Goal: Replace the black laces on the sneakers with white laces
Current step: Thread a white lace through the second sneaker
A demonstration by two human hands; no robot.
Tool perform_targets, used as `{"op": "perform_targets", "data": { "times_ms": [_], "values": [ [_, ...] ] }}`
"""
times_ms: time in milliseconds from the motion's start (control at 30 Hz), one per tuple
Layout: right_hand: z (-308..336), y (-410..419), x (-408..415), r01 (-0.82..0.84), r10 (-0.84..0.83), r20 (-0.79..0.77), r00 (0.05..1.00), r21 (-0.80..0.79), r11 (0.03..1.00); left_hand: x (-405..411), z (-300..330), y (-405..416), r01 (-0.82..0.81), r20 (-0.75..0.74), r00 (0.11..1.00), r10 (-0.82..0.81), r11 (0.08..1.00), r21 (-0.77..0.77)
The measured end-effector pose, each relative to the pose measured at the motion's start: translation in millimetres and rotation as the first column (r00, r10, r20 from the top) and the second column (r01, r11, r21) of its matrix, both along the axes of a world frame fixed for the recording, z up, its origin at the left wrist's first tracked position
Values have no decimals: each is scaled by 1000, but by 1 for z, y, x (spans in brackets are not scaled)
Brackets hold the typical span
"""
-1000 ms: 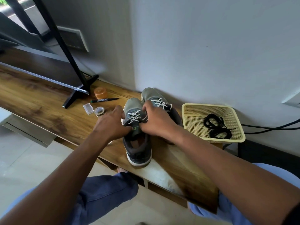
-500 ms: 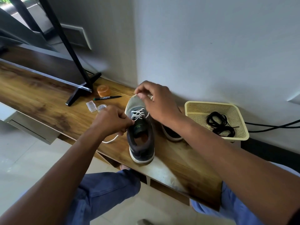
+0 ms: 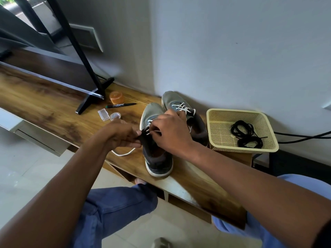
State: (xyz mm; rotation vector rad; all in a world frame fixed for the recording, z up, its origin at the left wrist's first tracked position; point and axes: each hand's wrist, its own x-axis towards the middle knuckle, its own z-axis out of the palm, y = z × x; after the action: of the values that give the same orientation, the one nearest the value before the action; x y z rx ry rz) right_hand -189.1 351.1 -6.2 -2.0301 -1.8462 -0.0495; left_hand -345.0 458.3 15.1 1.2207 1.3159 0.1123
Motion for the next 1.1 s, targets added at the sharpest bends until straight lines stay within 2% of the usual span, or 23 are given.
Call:
{"op": "perform_targets", "data": {
  "times_ms": [167, 333, 600, 1100],
  "values": [
    [-6, 1, -7, 45, -41, -154, 987, 24, 999, -4, -4, 3, -60, 55, 996, 69, 986, -153],
    [-10, 3, -9, 96, -85, -243, 966, 33, 995, -9, -9, 6, -54, 80, 994, 72, 975, -215],
    [-12, 1, -7, 83, -73, -164, 984, 52, 995, -5, -8, 5, -13, 97, 995, 32, 980, -196],
    [-11, 1, -9, 18, -9, -133, 991, 66, 998, 0, -10, 0, -12, 110, 993, 31, 985, -175]
  ]
}}
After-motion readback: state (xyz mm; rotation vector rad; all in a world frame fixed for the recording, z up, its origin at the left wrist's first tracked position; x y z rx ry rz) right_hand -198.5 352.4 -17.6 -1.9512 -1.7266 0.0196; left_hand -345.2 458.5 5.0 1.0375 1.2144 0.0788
